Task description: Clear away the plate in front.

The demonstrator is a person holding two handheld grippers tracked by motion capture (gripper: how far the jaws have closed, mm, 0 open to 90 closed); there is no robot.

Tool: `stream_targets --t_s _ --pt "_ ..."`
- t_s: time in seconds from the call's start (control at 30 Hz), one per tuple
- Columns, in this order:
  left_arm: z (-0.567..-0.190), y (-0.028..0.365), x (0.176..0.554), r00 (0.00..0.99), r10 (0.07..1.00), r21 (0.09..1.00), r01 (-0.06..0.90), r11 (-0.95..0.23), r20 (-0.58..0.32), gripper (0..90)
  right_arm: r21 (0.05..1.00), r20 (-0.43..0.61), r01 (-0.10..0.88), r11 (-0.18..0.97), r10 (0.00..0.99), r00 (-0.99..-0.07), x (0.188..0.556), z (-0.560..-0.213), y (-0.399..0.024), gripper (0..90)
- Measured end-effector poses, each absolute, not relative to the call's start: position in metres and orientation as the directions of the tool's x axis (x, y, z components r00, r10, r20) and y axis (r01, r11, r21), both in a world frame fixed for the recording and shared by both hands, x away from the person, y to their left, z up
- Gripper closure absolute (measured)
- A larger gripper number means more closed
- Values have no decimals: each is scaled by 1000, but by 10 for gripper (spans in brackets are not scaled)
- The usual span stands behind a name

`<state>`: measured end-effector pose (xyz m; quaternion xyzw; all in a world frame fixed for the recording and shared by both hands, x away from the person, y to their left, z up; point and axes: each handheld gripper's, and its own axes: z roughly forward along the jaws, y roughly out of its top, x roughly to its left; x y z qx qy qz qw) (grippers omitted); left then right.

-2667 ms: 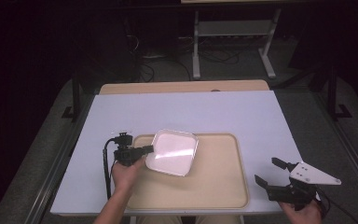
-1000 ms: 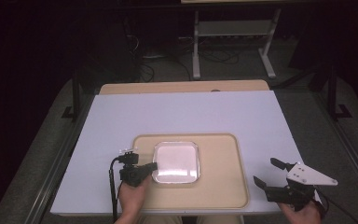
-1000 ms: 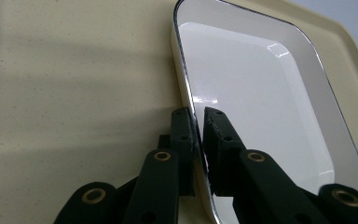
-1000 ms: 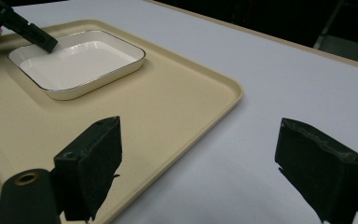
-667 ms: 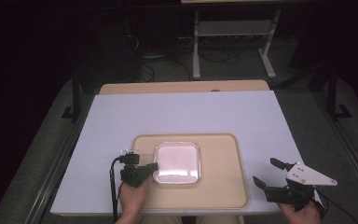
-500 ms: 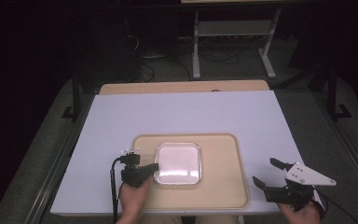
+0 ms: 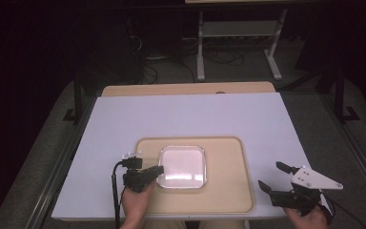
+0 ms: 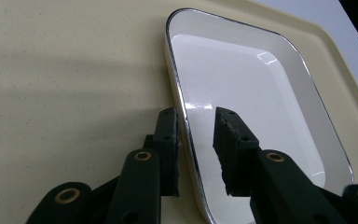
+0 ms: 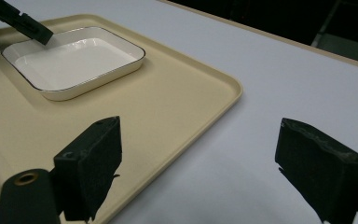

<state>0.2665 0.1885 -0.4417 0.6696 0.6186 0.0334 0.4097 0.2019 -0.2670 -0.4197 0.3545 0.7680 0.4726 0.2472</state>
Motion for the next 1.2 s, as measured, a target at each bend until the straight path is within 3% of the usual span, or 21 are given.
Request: stream_targets --t_s 1.2 --pt "-426 195 255 470 810 727 682 -81 -350 487 894 -16 346 285 791 -612 205 -422 -269 136"
